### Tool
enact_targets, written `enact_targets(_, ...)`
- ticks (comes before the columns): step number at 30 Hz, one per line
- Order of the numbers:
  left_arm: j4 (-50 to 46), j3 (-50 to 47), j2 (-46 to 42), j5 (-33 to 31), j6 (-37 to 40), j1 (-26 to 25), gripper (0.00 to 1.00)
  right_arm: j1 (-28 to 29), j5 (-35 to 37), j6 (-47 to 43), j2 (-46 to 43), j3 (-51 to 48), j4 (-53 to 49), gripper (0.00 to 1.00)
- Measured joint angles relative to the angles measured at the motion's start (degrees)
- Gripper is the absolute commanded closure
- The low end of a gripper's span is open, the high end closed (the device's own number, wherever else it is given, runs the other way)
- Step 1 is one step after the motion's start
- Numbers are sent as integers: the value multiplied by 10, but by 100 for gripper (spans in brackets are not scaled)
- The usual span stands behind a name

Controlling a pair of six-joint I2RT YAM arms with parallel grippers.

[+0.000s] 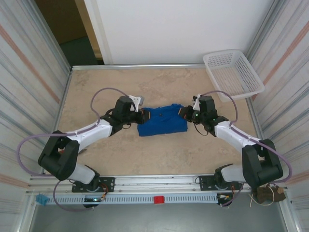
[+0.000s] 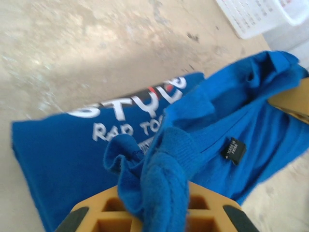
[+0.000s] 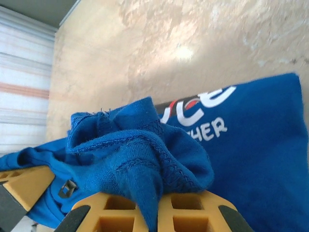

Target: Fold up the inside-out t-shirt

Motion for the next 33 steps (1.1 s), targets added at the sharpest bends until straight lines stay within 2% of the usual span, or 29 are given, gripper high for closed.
enact_targets(7, 3, 97, 110, -74, 36, 4, 100, -12, 36, -24, 103, 49, 36, 100)
enact_targets(17, -10, 186, 255, -116, 58, 19, 100, -17, 62, -33, 240, 132, 48, 99)
enact_targets(19, -23, 209, 279, -120, 63, 23, 99, -20, 63, -33, 266, 145, 48, 70)
enact_targets(21, -36, 229, 291, -123, 69, 25, 84, -26, 66, -35, 276, 150, 43, 59)
enact_targets(23, -52, 243, 293, -124, 78, 32, 63, -35, 69, -37, 275, 150, 37, 51)
enact_targets(24, -57, 249, 291, -125, 82, 36, 56, -41, 70, -39, 270, 149, 35, 50)
enact_targets(28, -83, 252, 259, -121, 87, 52, 45, -55, 74, -40, 197, 132, 7, 50)
enact_targets(33, -99, 220, 142, -94, 62, 55, 44, -31, 67, -31, 73, 126, -14, 65)
